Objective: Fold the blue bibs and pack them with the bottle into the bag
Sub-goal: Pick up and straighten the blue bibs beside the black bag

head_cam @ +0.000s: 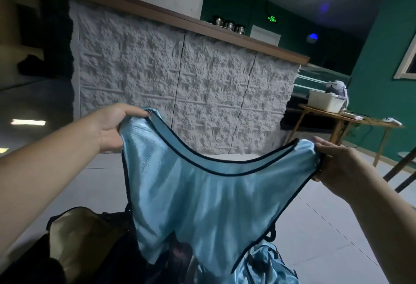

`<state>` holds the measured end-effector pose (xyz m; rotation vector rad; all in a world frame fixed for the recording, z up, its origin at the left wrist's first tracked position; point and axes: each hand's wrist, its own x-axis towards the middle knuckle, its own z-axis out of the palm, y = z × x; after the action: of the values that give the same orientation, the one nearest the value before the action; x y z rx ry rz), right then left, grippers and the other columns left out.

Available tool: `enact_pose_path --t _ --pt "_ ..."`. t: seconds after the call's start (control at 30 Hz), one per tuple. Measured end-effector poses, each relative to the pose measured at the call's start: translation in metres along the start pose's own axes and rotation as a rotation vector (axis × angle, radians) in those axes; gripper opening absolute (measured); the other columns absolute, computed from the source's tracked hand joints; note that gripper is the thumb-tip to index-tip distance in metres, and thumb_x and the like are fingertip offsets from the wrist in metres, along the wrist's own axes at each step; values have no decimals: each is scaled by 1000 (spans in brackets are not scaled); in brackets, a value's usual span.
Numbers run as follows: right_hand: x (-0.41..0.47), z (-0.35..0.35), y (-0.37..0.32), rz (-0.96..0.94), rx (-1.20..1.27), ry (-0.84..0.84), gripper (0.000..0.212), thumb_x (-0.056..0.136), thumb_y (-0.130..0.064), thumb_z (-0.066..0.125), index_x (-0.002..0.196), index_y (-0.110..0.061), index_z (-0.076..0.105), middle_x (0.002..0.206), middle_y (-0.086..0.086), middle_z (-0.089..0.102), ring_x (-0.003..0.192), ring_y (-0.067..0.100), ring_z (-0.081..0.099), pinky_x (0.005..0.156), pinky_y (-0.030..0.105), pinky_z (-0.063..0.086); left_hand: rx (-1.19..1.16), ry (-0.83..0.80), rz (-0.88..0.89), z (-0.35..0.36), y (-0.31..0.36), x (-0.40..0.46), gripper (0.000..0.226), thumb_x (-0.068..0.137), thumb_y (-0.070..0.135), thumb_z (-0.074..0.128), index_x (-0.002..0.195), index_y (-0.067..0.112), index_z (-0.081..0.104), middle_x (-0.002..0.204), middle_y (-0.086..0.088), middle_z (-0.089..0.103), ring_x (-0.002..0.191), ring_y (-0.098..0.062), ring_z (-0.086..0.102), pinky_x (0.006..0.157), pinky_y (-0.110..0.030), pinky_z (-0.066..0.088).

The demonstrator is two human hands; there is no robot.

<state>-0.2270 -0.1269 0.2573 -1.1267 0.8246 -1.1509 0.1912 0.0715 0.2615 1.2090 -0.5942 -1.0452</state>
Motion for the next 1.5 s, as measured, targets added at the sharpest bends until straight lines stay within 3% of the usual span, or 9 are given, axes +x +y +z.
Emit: enact_pose_path --t 0.13,0.23,0.43,0.7,0.83,0.97,1.13,1.27,1.5 --pt "4 -10 -6 -26 255 -14 53 75 -8 75 127 -19 73 129 14 70 94 21 60 106 26 33 -89 -34 42 -9 0 -3 28 74 11 61 100 4 68 95 -15 73 80 -29 72 78 -38 63" --pt "1 -5 -7 -82 37 46 38 101 -11 41 129 -12 66 117 12 70 100 22 67 86 35 51 -73 -9 99 -14 3 0 34 81 2 52 111 8 67 113 -18 68 98 -32 66 93 -45 53" --pt "-2 -1 -8 -100 -395 78 22 106 -7 48 103 -6 71 102 14 69 85 24 64 79 40 53 280 224 363 -26 2 21 43 88 -25 48 103 9 71 121 -25 68 109 -34 68 91 -39 59" --pt "-7 -3 -4 -46 -454 -85 35 73 18 70 106 8 68 100 22 73 86 27 72 71 26 63 489 396 537 -31 -3 22 15 84 11 83 73 20 79 75 0 76 75 -21 70 84 -38 57" --pt "-10 11 2 -222 -645 16 33 64 14 85 91 -2 74 83 16 75 75 26 67 79 34 58 482 414 600 -20 -2 16 10 83 17 84 82 12 76 86 -14 77 83 -31 74 90 -51 58" --pt "-12 15 2 -266 -559 8 25 77 16 76 91 -5 74 85 15 74 73 25 67 66 21 61 470 410 656 -17 -1 12 18 82 25 86 85 11 76 91 -16 77 94 -39 74 92 -58 58" --pt "-9 8 -5 -361 -648 39 16 94 -1 69 85 -12 76 77 9 67 74 24 54 72 35 48 366 309 665 -21 -2 11 16 82 30 84 82 16 76 91 -13 75 85 -27 68 94 -56 55" --pt "-13 17 -13 -475 -383 -19 24 102 -3 58 84 -13 72 85 6 63 82 22 56 81 38 48 139 105 658 -6 1 5 16 97 16 65 82 19 66 71 3 70 67 -11 64 73 -32 54" --pt "-44 44 -44 -459 71 -359 32 104 -6 46 82 -22 63 85 5 60 74 20 55 71 32 51 -23 -292 547 39 19 -27 42 109 7 38 76 26 56 58 5 50 49 -8 46 48 -22 46"
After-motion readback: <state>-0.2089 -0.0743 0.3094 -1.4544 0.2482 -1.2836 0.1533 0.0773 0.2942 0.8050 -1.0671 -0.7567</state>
